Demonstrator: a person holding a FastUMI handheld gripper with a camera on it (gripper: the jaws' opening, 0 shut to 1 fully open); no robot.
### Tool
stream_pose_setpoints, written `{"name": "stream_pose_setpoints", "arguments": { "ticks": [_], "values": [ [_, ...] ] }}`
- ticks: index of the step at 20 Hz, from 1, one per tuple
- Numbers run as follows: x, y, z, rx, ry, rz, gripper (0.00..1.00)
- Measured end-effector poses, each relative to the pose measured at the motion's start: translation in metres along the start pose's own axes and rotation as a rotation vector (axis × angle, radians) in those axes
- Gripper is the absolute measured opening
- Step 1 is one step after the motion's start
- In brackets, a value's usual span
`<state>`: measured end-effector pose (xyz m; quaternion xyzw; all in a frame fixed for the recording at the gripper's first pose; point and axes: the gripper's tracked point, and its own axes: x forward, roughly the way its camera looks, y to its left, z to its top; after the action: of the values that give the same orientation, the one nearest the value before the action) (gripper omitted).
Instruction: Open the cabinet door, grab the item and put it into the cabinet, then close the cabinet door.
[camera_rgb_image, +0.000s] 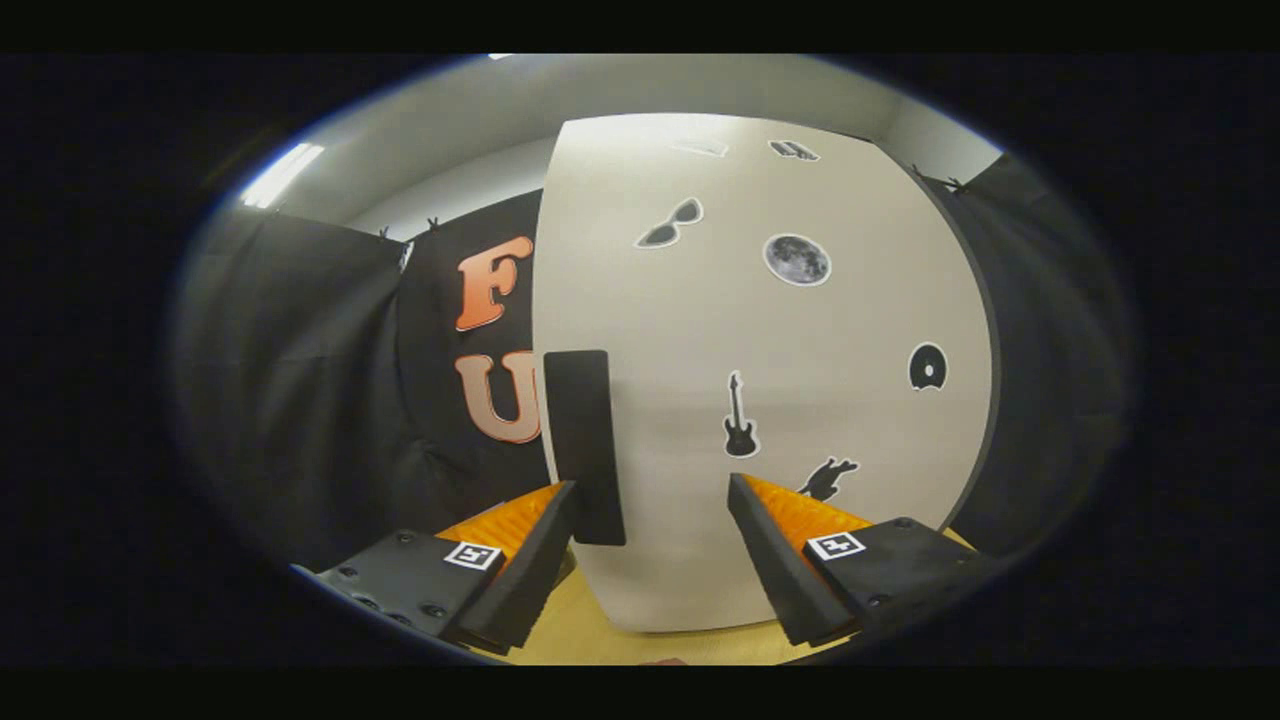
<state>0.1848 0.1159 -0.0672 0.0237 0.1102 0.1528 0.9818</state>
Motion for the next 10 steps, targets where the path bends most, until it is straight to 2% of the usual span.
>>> {"name": "stream_pose_setpoints", "arguments": {
  "ticks": [10],
  "values": [
    [0.0054, 0.0004, 0.0014, -0.002, 0.0, 0.003, 0.96]
  ]
}}
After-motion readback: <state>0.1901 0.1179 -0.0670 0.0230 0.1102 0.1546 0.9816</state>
